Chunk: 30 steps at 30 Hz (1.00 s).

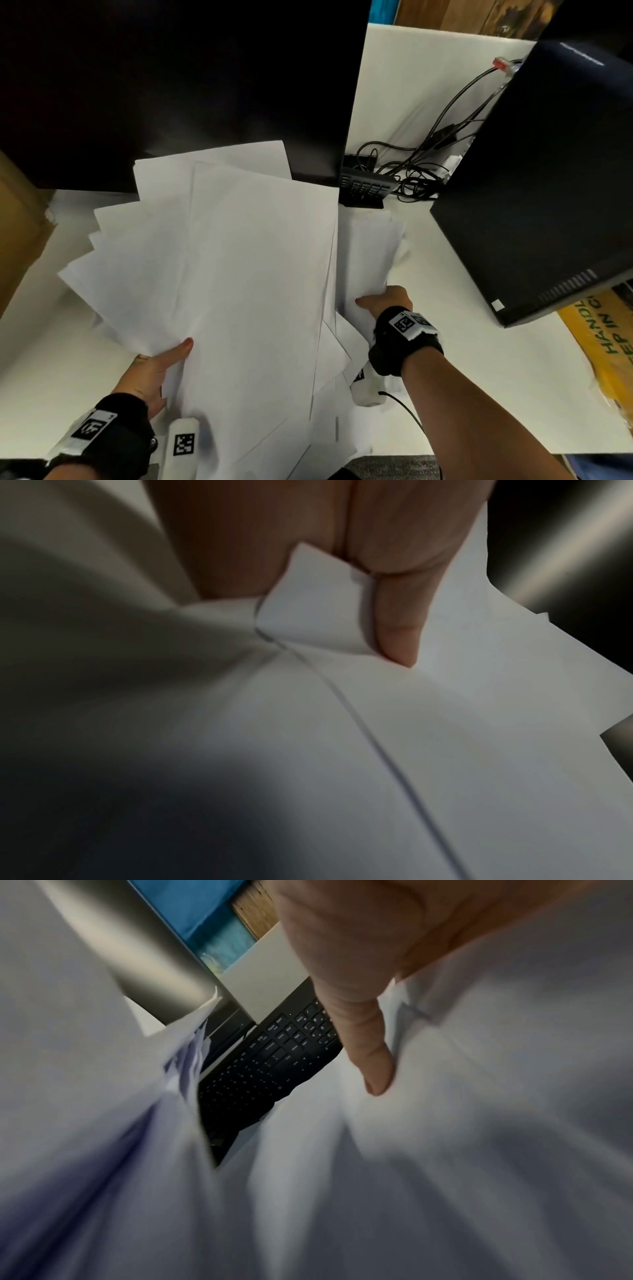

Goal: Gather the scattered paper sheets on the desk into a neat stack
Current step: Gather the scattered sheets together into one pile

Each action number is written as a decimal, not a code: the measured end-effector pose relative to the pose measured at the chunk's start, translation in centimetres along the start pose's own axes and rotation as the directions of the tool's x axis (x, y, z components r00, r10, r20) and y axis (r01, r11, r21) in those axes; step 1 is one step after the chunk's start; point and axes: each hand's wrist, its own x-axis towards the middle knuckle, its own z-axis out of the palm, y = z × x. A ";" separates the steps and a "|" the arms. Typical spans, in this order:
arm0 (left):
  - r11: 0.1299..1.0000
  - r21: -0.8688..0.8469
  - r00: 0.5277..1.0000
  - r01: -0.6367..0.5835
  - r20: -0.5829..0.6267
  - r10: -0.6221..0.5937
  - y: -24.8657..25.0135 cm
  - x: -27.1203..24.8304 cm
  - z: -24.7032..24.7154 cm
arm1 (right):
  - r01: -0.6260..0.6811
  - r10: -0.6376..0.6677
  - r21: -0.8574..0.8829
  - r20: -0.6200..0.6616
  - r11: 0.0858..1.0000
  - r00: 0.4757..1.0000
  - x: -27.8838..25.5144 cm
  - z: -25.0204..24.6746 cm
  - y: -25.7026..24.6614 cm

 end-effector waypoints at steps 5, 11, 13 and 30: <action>1.000 0.000 0.999 -0.011 -0.034 0.011 0.4 -0.6 0.6 | 0.111 -0.111 0.025 -0.011 0.994 0.994 -0.1 0.2 -0.2; 0.999 0.023 0.999 0.025 -0.036 -0.025 0.4 -0.2 0.3 | 0.090 -0.086 0.249 -0.027 0.964 0.996 -0.1 -1.4 3.2; 0.998 0.054 0.999 0.019 -0.047 -0.016 0.4 -0.2 0.3 | 0.104 -0.075 0.259 -0.120 0.960 0.990 -0.2 -2.9 4.3; 0.968 0.239 0.986 -0.077 -0.125 0.110 0.4 -1.7 2.5 | 0.566 -0.336 0.111 -0.706 0.817 0.624 -6.6 -11.4 4.9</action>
